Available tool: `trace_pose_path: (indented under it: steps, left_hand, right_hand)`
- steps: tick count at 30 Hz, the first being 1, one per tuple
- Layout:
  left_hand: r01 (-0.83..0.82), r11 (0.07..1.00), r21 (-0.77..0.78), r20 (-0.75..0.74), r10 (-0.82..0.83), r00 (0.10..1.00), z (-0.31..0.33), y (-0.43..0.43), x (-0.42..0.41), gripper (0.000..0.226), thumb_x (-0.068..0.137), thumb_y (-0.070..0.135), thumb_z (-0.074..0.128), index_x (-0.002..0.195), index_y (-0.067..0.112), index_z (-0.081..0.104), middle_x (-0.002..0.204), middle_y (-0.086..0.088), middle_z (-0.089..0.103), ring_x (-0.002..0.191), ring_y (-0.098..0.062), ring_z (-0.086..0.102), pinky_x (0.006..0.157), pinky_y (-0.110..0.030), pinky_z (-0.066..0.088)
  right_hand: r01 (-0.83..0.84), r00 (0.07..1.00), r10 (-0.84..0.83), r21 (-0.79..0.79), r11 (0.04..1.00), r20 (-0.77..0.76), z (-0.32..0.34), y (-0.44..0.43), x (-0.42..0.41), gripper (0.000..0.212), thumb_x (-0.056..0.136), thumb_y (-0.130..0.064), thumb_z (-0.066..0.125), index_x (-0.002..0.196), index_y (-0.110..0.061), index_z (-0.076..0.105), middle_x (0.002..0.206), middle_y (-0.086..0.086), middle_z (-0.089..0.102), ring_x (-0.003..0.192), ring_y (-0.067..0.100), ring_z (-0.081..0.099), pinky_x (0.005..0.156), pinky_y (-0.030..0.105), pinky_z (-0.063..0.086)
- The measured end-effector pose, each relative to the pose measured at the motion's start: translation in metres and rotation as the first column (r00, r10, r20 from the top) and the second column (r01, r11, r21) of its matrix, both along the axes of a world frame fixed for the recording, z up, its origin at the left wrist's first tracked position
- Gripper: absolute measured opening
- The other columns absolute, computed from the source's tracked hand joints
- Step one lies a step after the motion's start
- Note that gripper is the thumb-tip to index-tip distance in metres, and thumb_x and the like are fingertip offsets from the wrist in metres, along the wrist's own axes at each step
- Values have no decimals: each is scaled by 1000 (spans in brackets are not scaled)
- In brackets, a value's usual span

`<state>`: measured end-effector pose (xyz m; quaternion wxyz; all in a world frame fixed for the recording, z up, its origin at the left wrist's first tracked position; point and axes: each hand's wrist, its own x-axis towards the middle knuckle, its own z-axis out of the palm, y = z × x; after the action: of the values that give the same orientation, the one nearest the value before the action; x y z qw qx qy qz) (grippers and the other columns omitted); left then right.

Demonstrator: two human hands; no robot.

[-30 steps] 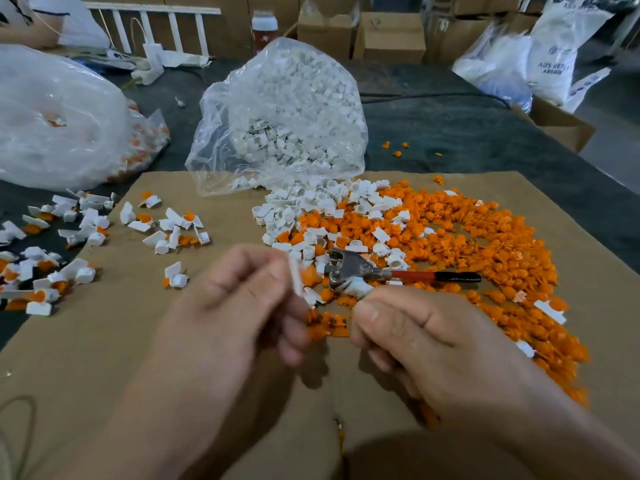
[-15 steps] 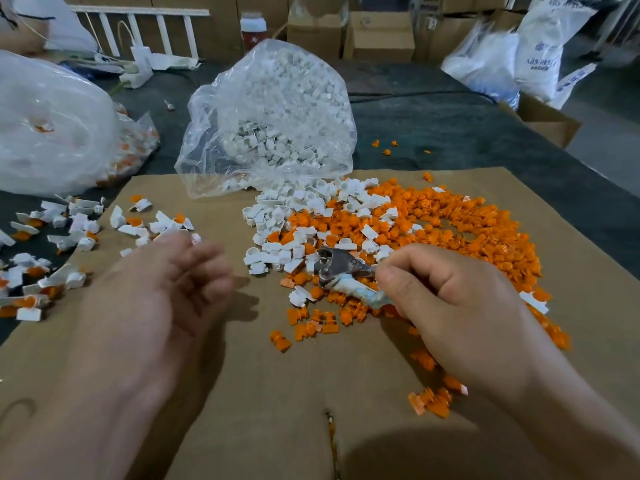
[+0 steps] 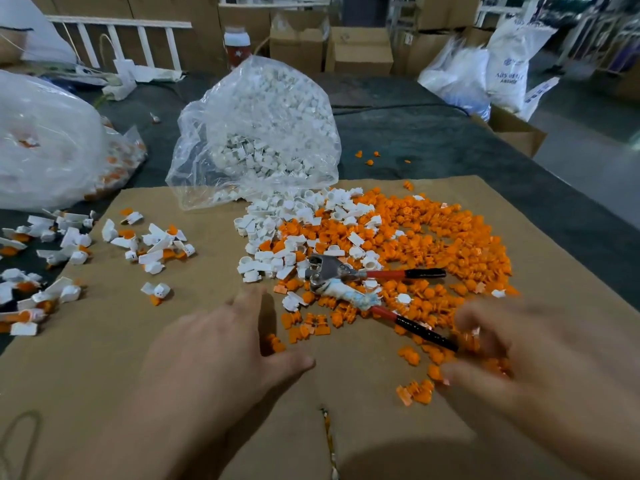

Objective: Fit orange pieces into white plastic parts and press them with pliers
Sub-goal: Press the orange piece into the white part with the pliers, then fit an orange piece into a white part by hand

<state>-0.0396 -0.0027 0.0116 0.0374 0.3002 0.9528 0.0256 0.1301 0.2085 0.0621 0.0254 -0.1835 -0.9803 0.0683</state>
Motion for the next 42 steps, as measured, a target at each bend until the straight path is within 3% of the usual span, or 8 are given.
trace_pose_path:
  steps: [7,12,16,20,23,27,32,42]
  left_hand:
    - [45,998,33,-172,-38,984,-5,6,3,104,49,98,5,130,41,36,87,13,59,87,-14,64,57,-28,40]
    - [186,978,98,-184,-166,969,-12,9,4,92,61,90,-2,130,44,39,103,16,62,93,-9,61,63,-25,44]
    - [237,957,166,-179,-207,962,-14,6,5,91,65,83,-7,138,49,35,112,19,61,99,-10,61,66,-26,41]
    - [245,951,191,-163,-216,963,-12,7,6,86,66,83,-4,134,50,38,100,22,56,91,-9,59,60,-25,34]
    - [244,953,180,-169,-215,962,-11,9,9,86,65,84,-4,137,51,30,95,20,48,89,-10,58,59,-25,34]
    - [253,956,151,-176,-226,958,-12,15,11,69,77,78,11,134,49,37,113,21,60,88,-7,56,61,-22,36]
    - [242,955,171,-137,-221,966,-9,20,15,53,85,69,17,120,45,49,114,21,56,89,-5,53,67,-21,40]
    - [246,927,284,-86,-231,969,-8,18,14,35,88,59,32,107,42,55,102,21,49,81,-4,50,63,-15,33]
  right_hand:
    - [199,972,-196,-8,980,131,-22,-9,15,90,56,-95,25,126,-47,-4,124,-14,16,115,8,46,74,18,33]
    - [133,988,-131,-29,991,81,-28,-16,13,73,70,-88,23,128,-47,8,112,-17,15,98,3,40,75,16,34]
    - [64,991,-69,51,997,111,-33,-28,13,76,61,-90,5,126,-51,10,110,-19,9,93,1,38,68,12,33]
    - [-10,998,10,15,1000,59,-36,-38,5,50,81,-75,40,119,-43,37,110,-14,21,86,4,43,64,13,39]
    - [-68,991,68,9,998,-112,-35,-45,-2,27,75,-41,77,89,-26,59,92,-4,44,58,9,48,38,20,43]
    - [-172,979,180,78,982,-97,-44,-45,-13,16,89,-36,50,85,-28,37,91,-8,32,66,12,40,40,24,40]
    - [-185,977,200,171,968,-77,-44,-36,-27,34,73,-15,78,84,-23,46,90,-4,38,69,11,34,42,21,33]
    - [-222,962,231,79,972,-146,-47,-38,-10,30,72,-8,78,80,-20,51,88,-6,43,75,14,46,50,26,48]
